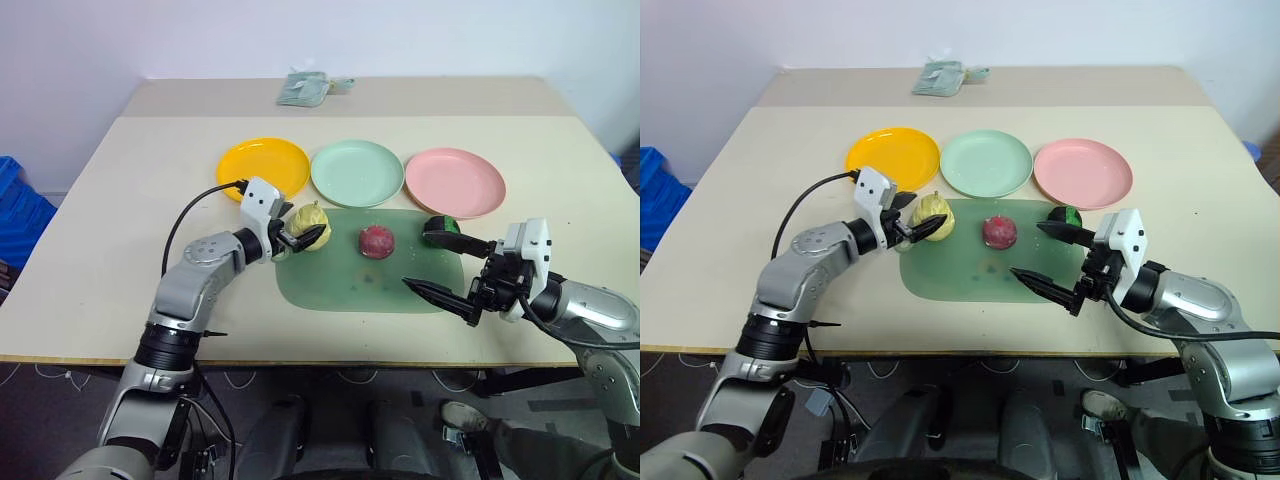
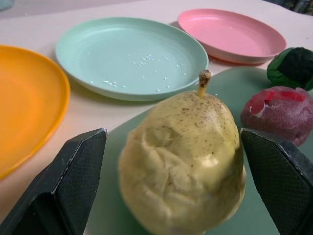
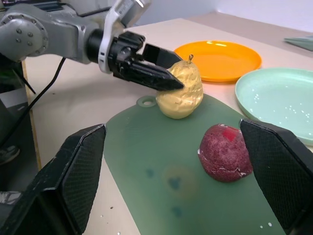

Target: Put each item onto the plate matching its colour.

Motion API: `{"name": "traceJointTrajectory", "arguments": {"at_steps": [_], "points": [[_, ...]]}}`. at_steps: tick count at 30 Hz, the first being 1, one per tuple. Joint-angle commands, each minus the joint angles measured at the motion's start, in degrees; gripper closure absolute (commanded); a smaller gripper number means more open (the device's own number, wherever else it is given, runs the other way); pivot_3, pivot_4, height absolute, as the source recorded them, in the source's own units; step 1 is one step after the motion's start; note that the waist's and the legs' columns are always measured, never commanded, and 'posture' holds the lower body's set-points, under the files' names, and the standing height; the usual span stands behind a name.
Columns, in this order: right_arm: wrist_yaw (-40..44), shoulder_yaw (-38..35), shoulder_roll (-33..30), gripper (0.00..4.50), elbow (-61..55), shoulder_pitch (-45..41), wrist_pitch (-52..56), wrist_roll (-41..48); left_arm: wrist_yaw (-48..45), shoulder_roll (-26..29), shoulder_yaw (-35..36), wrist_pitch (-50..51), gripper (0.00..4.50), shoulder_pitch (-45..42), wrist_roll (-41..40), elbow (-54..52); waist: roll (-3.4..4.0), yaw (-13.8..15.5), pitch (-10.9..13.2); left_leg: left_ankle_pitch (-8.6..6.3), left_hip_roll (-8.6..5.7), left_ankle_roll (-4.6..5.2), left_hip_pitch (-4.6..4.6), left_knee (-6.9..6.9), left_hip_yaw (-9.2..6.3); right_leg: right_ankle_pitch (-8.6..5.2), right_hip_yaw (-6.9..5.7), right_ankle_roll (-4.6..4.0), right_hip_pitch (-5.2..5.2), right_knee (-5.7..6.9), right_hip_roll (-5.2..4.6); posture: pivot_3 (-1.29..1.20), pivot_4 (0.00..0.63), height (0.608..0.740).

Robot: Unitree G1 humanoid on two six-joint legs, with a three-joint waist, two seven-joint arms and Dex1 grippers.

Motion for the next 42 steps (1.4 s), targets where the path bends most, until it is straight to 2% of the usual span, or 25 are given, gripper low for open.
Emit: {"name": "traceJointTrajectory", "arguments": {"at_steps": [1,7,13,17,18,22,25,30,34,37,41,42], "points": [[-0.5,-1.3,0.3,0.05,-2.7,0.5,-1.1,0.5,-0.5,-1.3,0.0,-1.5,0.00,-2.5,0.7,1.3,0.00,0.0,0.0,0.00,0.00,0.00,0.00,0.01,0.00,0.00,0.00,0.01,0.00,0.00,0.00,0.00,0.150,0.740],[-0.7,-1.1,0.4,0.05,-2.5,1.1,-1.9,0.2,-0.7,-3.5,-0.2,-3.5,0.00,-5.2,3.0,7.4,0.00,0.0,0.0,0.05,-0.01,0.08,0.00,0.03,0.00,0.02,-0.01,0.04,0.01,0.00,0.02,0.00,0.150,0.740],[-1.3,-0.8,0.8,0.05,-2.9,1.9,-2.5,0.0,-1.6,-3.8,-0.6,-4.1,0.00,-4.5,4.6,9.2,0.00,0.0,0.0,0.06,-0.01,0.10,0.00,0.02,0.00,0.03,0.00,0.06,0.00,0.01,0.02,0.00,0.150,0.740],[-1.5,-0.9,0.9,0.00,-2.7,2.0,-2.8,-0.1,-1.4,-4.1,-0.1,-5.0,1.06,-4.3,5.1,9.8,0.00,0.0,0.0,0.06,-0.01,0.10,0.00,0.04,0.00,0.04,0.00,0.07,0.01,0.03,0.02,0.00,0.150,0.740],[-1.5,-0.9,0.9,0.00,-2.7,2.0,-2.8,-0.1,-1.3,-4.1,-0.1,-5.1,1.20,-4.2,5.4,9.8,0.00,0.0,0.0,0.06,-0.01,0.10,0.00,0.04,0.00,0.04,0.00,0.07,0.01,0.03,0.02,0.00,0.150,0.740],[-1.6,-0.7,1.0,0.00,-2.4,1.5,-3.1,-0.3,0.2,-4.4,1.4,-5.8,1.21,-4.4,5.5,9.0,0.00,0.0,0.0,0.06,-0.01,0.10,0.00,0.05,0.00,0.04,0.00,0.07,0.01,0.04,0.02,0.00,0.150,0.740],[-1.8,-0.3,1.1,0.00,-1.9,0.8,-3.2,-0.4,3.9,-4.7,5.1,-7.3,1.21,-8.0,5.1,10.6,-0.01,0.0,0.0,0.06,-0.01,0.10,0.00,0.04,0.00,0.04,0.00,0.08,0.00,0.05,0.02,0.00,0.150,0.740],[-2.3,0.7,1.6,0.00,-0.5,-1.2,-3.5,-0.9,13.9,-3.4,10.5,-12.9,1.21,-18.5,8.3,24.0,-0.15,0.0,0.1,0.06,-0.01,0.07,-0.02,0.14,-0.02,0.05,-0.04,0.10,-0.03,0.17,0.06,0.00,0.150,0.740],[-3.0,2.1,3.3,0.00,1.6,-3.3,-5.0,-2.4,22.5,-0.4,14.4,-22.8,1.21,-31.2,10.9,47.9,-0.16,0.0,0.1,0.08,-0.11,0.10,-0.02,0.13,-0.02,0.13,-0.05,0.24,-0.07,0.26,0.06,0.00,0.150,0.740],[-3.0,2.7,4.0,0.00,2.4,-4.0,-5.2,-2.7,23.7,-0.4,16.0,-28.6,1.21,-36.7,11.0,60.1,-0.18,0.0,0.1,0.07,-0.17,0.13,-0.02,0.10,-0.02,0.13,-0.05,0.25,-0.10,0.29,0.02,0.00,0.150,0.740],[-3.5,3.3,4.6,0.00,2.9,-5.1,-5.2,-3.3,24.5,-0.9,17.6,-32.0,1.21,-40.2,10.9,68.7,-0.24,0.0,0.1,0.08,-0.27,0.15,-0.06,0.11,-0.03,0.15,-0.05,0.29,-0.14,0.34,-0.05,0.00,0.150,0.740],[-3.6,3.3,4.8,0.00,3.1,-5.2,-5.2,-3.5,24.6,-1.2,18.3,-32.1,0.71,-40.5,10.5,69.9,-0.28,0.0,0.1,0.08,-0.31,0.15,-0.06,0.13,-0.04,0.15,-0.05,0.30,-0.14,0.37,-0.09,0.00,0.150,0.740]]}}
